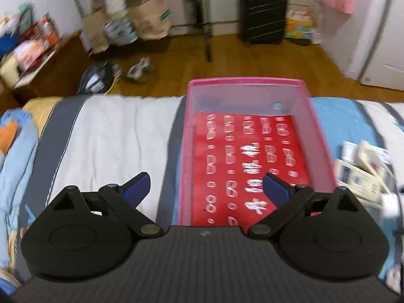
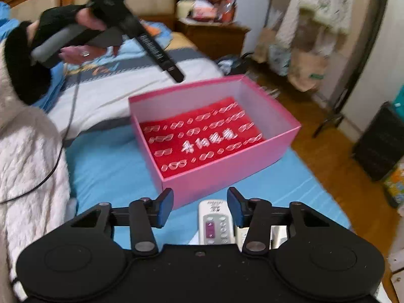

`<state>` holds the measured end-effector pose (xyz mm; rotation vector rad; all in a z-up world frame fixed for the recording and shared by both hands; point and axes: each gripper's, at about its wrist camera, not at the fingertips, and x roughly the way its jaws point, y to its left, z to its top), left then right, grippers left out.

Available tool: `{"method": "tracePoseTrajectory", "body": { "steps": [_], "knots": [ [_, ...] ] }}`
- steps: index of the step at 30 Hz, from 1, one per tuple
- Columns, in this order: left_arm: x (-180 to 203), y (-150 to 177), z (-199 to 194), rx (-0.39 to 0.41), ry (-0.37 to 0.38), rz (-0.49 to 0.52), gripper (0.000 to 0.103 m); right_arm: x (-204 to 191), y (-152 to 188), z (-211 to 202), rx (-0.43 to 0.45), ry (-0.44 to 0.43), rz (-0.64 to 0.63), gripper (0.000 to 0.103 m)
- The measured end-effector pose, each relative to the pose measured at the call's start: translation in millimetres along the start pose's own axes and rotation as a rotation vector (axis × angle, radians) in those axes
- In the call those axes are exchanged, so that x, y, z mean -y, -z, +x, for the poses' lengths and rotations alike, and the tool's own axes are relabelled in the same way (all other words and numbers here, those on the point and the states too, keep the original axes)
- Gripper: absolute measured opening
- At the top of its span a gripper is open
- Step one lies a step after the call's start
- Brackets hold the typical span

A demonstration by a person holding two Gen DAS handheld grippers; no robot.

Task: Organize rigid objects
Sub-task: 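Clamp the pink box wall with the left tool while the right tool approaches the remotes, then grasp the white QUNDA remote with the right tool and lift it over the box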

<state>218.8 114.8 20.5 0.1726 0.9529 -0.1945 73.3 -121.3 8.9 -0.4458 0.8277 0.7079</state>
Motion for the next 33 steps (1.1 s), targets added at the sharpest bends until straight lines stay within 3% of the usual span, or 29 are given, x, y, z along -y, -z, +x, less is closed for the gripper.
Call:
{"method": "tracePoseTrajectory", "body": {
  "steps": [2,4,6,10,13,15,19,22,26,33],
  "knots": [
    [-8.8,-1.9,20.4,-0.013,-0.012,-0.03,0.095,6.5,3.8,11.7,-0.031,-0.015,0.003,0.051],
    [-23.1,-1.5,40.7,-0.04,0.023,-0.112,0.092,11.5,10.2,24.8,-0.068,-0.039,0.014,0.051],
    [-31.3,1.8,58.3,-0.077,0.022,-0.149,0.078,16.4,17.9,36.5,-0.092,-0.041,0.02,0.051],
    [-36.8,15.7,82.6,-0.109,0.028,-0.129,0.066,25.3,33.2,57.1,-0.135,-0.058,0.053,0.052],
    [-39.8,18.0,98.5,-0.123,0.0,-0.139,0.05,26.8,35.8,70.6,-0.172,-0.062,0.061,0.052],
    [-42.4,16.8,106.4,-0.124,0.003,-0.167,0.028,24.6,37.5,72.1,-0.175,-0.054,0.038,0.052],
    [-42.8,14.1,117.1,-0.111,0.035,-0.215,0.018,29.1,39.1,77.0,-0.161,-0.054,0.064,0.053],
    [-29.9,13.1,120.3,-0.102,0.016,-0.154,0.007,31.7,42.8,84.1,-0.173,-0.047,0.061,0.053],
    [-14.4,15.7,114.9,-0.109,-0.015,-0.063,0.005,31.2,46.5,86.3,-0.177,-0.052,0.057,0.056],
    [-19.4,16.2,110.3,-0.083,0.013,-0.098,0.005,31.6,48.1,102.2,-0.212,-0.044,0.097,0.061]
  ]
}}
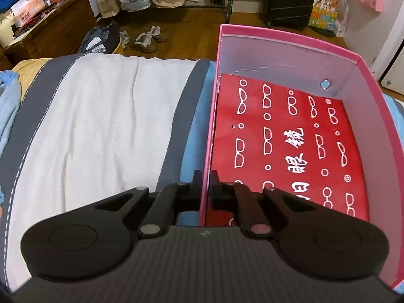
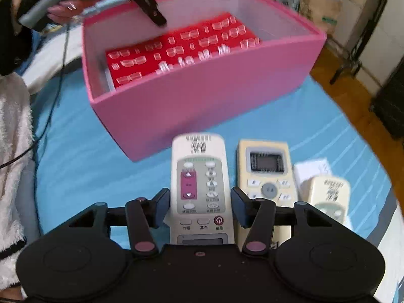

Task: Organize rigid objects
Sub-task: 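Grasp the white QUNDA remote with the right tool and lift it over the box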

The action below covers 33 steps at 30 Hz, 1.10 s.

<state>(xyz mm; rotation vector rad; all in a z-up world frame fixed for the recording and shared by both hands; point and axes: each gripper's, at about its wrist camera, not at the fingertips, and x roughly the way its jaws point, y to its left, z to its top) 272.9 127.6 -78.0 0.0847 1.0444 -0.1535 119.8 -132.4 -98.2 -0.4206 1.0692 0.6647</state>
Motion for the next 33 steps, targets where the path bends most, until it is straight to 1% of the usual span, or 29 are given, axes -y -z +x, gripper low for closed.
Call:
{"method": "tracePoseTrajectory", "body": {
  "steps": [2,3,4,8,11,13,16,19,22,25,27,29,31,33],
  "knots": [
    [-1.0,1.2,-3.6,0.012,0.025,-0.008,0.005,-1.2,-1.6,0.0,0.004,0.009,0.014,0.062],
    [-1.7,2.0,-4.9,0.015,0.035,-0.011,0.005,-1.1,-2.1,-0.1,0.002,0.013,0.024,0.061],
    [-3.3,2.1,-5.2,0.018,0.047,-0.018,0.005,-0.7,-2.9,-1.2,0.006,0.015,0.041,0.058],
    [-10.0,2.4,-0.9,0.01,0.069,-0.048,0.004,0.5,-6.5,-4.6,-0.003,0.043,0.142,0.058],
    [-13.5,2.0,-0.3,0.015,0.075,-0.069,0.004,4.5,-6.4,-13.5,0.006,0.039,0.228,0.058],
    [-12.8,1.1,-1.0,0.01,0.079,-0.074,0.004,10.6,-5.3,-22.3,0.025,0.021,0.298,0.058],
    [-8.3,0.6,-2.7,0.013,0.066,-0.049,0.004,14.5,-2.7,-34.1,0.063,0.01,0.367,0.058],
    [-8.7,2.2,-3.1,0.009,0.076,-0.064,0.004,12.5,1.3,-42.8,0.102,0.015,0.417,0.058],
    [-12.0,2.5,-4.4,0.014,0.096,-0.079,0.004,5.6,7.8,-54.8,0.148,0.03,0.428,0.058],
    [-13.5,3.2,-7.0,0.035,0.12,-0.069,0.006,-3.6,16.5,-68.8,0.24,0.07,0.508,0.058],
    [-13.0,2.9,-7.5,0.038,0.126,-0.065,0.006,-8.8,19.9,-77.8,0.301,0.088,0.541,0.058],
    [-14.0,3.5,-6.5,0.035,0.127,-0.072,0.006,-13.1,22.8,-88.1,0.349,0.126,0.561,0.058],
    [-14.2,4.4,-5.8,0.034,0.126,-0.076,0.006,-15.9,25.0,-103.9,0.384,0.185,0.576,0.058],
    [-12.3,5.2,-8.0,0.043,0.124,-0.077,0.007,-25.4,26.3,-123.9,0.441,0.299,0.605,0.058]
  ]
}}
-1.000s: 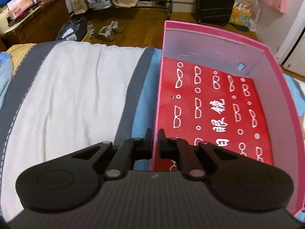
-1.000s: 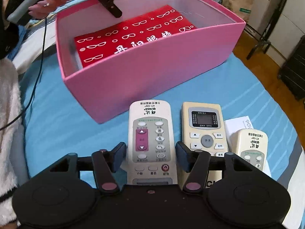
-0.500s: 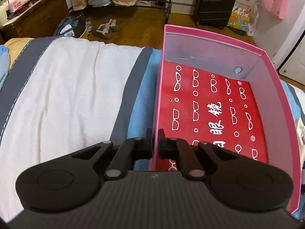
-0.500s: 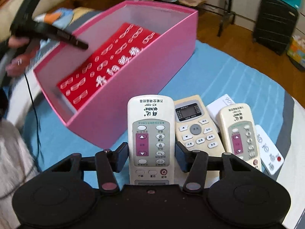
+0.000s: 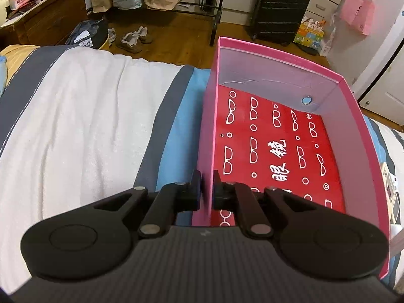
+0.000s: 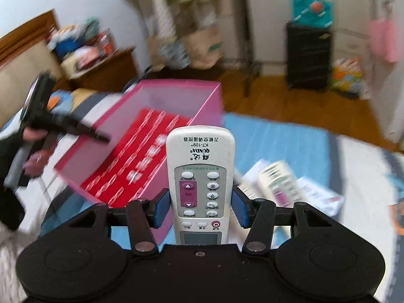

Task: Organize rigid objects
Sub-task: 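Grasp the white QUNDA remote with the right tool and lift it over the box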

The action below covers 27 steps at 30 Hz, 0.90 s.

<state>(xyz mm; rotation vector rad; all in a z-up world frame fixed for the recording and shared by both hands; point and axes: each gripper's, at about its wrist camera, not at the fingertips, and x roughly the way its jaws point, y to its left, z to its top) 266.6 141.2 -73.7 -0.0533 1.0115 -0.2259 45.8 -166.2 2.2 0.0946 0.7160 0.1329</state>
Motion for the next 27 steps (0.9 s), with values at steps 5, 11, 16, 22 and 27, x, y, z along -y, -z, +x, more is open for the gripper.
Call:
{"method": "tracePoseTrajectory", "body": {
  "steps": [5,11,16,22,27],
  "knots": [
    [5.7,0.6,-5.4,0.025,0.008,0.023,0.008,-19.0,-15.9,-40.7,0.146,0.005,0.013,0.058],
    [-9.1,-2.3,5.3,-0.015,0.038,-0.045,0.008,-47.8,-45.8,-31.7,0.112,-0.217,0.061,0.058],
    [-11.5,-1.5,6.5,-0.011,0.049,-0.067,0.008,-70.5,-67.1,25.8,-0.046,-0.316,0.169,0.058],
    [-16.2,0.7,6.1,-0.024,0.071,-0.095,0.009,-103.2,-65.0,97.4,-0.233,-0.218,0.329,0.058],
    [-19.9,0.4,8.4,-0.027,0.085,-0.115,0.01,-125.8,-46.5,143.5,-0.329,-0.244,0.407,0.058]
  ]
}}
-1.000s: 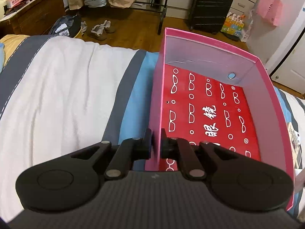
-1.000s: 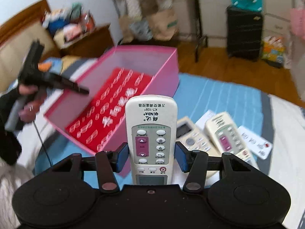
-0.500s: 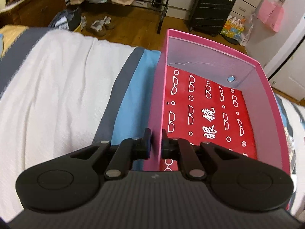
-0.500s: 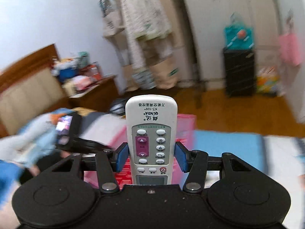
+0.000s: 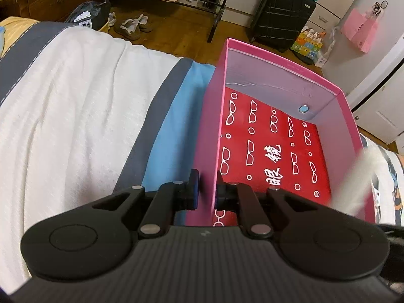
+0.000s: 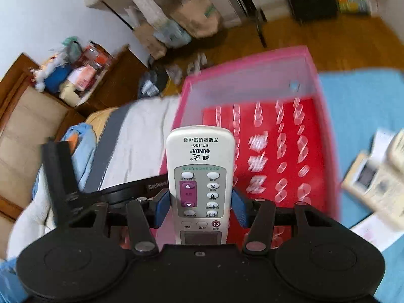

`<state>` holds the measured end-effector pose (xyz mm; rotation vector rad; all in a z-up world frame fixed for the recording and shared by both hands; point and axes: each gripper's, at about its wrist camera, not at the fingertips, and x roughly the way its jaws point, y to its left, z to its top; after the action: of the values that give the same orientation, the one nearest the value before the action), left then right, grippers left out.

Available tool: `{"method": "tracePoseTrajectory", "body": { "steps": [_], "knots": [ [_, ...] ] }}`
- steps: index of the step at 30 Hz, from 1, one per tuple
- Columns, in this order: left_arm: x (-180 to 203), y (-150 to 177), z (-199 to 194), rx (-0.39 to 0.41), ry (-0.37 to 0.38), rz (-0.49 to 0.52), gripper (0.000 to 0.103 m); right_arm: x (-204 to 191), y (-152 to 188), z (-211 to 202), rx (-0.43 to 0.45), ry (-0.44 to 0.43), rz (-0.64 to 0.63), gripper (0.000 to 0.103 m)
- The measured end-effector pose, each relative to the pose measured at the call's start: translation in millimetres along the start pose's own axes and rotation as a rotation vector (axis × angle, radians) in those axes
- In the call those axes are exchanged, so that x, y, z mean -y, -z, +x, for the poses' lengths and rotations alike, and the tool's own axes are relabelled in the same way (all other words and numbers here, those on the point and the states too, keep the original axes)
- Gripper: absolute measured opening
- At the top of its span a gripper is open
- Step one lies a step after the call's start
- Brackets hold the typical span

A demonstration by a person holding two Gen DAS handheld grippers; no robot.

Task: Organize rigid objects
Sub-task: 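Grasp the white QUNDA remote with the right tool and lift it over the box, then lower the white remote into the box and open the right tool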

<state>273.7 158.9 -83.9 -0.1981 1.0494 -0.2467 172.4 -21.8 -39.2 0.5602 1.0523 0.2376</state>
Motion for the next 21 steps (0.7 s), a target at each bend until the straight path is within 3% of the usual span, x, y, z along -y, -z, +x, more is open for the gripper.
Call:
{"method": "tracePoseTrajectory", "body": {
  "steps": [6,11,17,21],
  "knots": [
    [-15.7,0.3,2.5,-0.01,0.046,-0.051,0.011,5.1,-16.0,37.1,0.01,0.068,0.053,0.058],
    [-12.2,0.3,2.9,-0.01,0.041,-0.025,0.011,19.0,-31.0,43.6,-0.023,0.046,0.138,0.058],
    [-5.8,3.9,1.3,0.005,0.031,0.046,0.011,14.0,-49.5,73.0,-0.103,0.091,0.115,0.058],
    [-4.5,2.6,1.1,-0.003,0.029,0.061,0.011,21.7,-55.8,91.8,-0.145,0.111,0.18,0.058]
  ]
}}
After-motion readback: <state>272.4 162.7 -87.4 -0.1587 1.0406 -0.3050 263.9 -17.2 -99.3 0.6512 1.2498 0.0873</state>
